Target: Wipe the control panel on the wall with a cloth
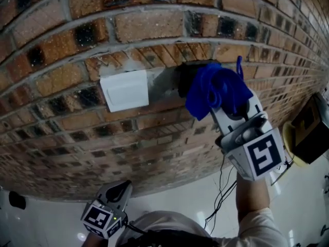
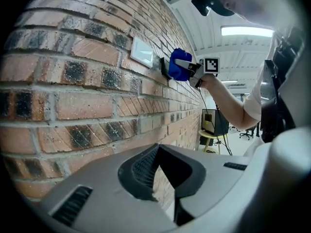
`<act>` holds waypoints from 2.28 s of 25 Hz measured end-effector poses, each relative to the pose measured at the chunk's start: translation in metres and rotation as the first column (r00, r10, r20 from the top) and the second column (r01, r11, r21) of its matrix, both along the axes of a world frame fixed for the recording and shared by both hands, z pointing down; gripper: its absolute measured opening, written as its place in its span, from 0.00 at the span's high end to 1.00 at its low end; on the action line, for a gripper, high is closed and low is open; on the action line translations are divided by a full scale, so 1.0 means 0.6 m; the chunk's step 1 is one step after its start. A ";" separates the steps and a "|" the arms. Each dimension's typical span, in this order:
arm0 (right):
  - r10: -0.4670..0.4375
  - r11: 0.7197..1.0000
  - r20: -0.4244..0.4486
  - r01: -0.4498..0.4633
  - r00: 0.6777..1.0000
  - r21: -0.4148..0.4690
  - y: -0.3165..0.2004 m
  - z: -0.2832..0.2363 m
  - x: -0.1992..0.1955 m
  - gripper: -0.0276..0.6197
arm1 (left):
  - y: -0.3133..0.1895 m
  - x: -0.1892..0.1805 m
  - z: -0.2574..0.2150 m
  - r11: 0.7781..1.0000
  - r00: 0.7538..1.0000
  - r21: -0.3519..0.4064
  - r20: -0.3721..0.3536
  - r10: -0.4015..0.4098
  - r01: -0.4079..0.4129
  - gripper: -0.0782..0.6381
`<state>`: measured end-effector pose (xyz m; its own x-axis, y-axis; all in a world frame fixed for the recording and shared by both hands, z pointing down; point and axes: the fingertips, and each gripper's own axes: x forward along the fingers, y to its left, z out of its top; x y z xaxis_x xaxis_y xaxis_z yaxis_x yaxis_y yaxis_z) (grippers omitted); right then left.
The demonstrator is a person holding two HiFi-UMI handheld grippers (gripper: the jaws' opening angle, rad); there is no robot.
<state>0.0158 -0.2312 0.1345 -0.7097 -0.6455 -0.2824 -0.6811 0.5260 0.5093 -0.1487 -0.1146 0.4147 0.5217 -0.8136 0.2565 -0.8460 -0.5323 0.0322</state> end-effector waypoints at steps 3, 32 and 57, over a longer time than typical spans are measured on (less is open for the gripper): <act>-0.041 0.999 -0.027 0.041 0.999 -0.010 0.001 0.009 -0.054 0.82 | 0.002 -0.012 -0.002 1.000 1.000 0.002 -0.015 -0.013 0.013 0.89; 0.136 0.991 0.043 -0.135 0.990 -0.025 -0.054 0.007 0.106 0.82 | -0.018 0.019 0.007 0.999 0.999 -0.016 -0.006 0.034 -0.034 0.89; 0.015 0.999 -0.004 -0.015 1.000 -0.048 -0.022 0.010 -0.055 0.82 | -0.009 0.000 0.005 1.000 1.000 -0.009 0.006 0.001 -0.001 0.89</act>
